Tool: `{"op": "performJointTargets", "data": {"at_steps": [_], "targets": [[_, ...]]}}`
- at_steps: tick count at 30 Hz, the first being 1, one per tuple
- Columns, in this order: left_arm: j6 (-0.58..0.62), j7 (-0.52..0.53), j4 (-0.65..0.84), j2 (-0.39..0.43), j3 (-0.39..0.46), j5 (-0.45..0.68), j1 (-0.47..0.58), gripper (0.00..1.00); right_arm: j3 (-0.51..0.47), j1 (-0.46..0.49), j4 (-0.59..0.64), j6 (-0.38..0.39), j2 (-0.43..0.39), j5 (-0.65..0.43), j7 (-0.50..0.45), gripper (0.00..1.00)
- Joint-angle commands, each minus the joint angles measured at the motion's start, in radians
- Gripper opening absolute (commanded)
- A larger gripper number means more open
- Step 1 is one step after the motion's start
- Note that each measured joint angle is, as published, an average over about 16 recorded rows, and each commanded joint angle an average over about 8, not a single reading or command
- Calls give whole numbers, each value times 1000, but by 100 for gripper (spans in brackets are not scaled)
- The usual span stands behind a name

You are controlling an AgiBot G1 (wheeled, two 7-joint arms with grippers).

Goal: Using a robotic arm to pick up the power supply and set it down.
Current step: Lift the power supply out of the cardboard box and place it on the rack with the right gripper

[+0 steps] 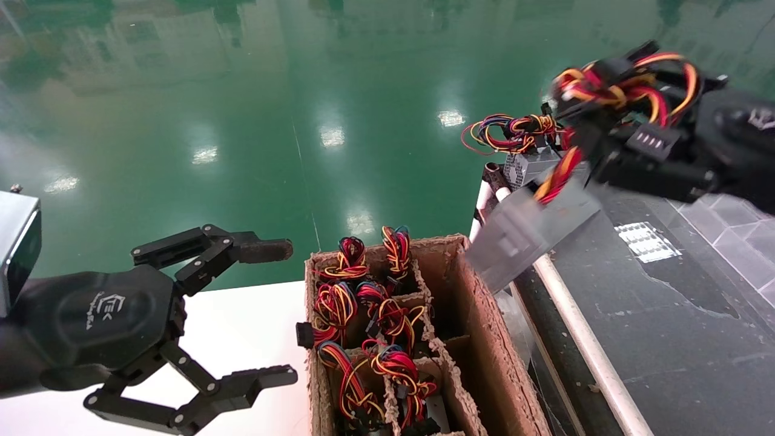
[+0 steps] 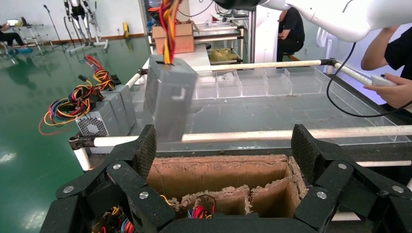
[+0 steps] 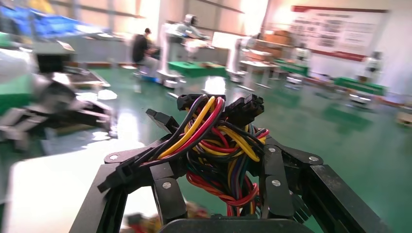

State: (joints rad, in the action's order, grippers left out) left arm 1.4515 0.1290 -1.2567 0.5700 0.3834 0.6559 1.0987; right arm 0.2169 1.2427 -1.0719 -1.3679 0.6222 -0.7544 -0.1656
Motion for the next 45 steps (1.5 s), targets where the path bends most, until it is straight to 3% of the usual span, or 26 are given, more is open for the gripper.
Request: {"op": "performJointTargets", "data": {"at_steps": [1,15,22,32,45], "targets": [[0,0,0,0,0,0,0,100,-5,20,38,7,-9,-17,17,0],[0,0,0,0,0,0,0,100,2,84,380,-103,-106,-115,193,0],[0,0,0,0,0,0,0,100,34,107,517,-158,-114,-173,258,0],[0,0,0,0,0,0,0,100,103,170,624,-186,-38,-258,310,0],[0,0,0,0,0,0,0,100,177,312,748,-101,109,-381,390,0]]}}
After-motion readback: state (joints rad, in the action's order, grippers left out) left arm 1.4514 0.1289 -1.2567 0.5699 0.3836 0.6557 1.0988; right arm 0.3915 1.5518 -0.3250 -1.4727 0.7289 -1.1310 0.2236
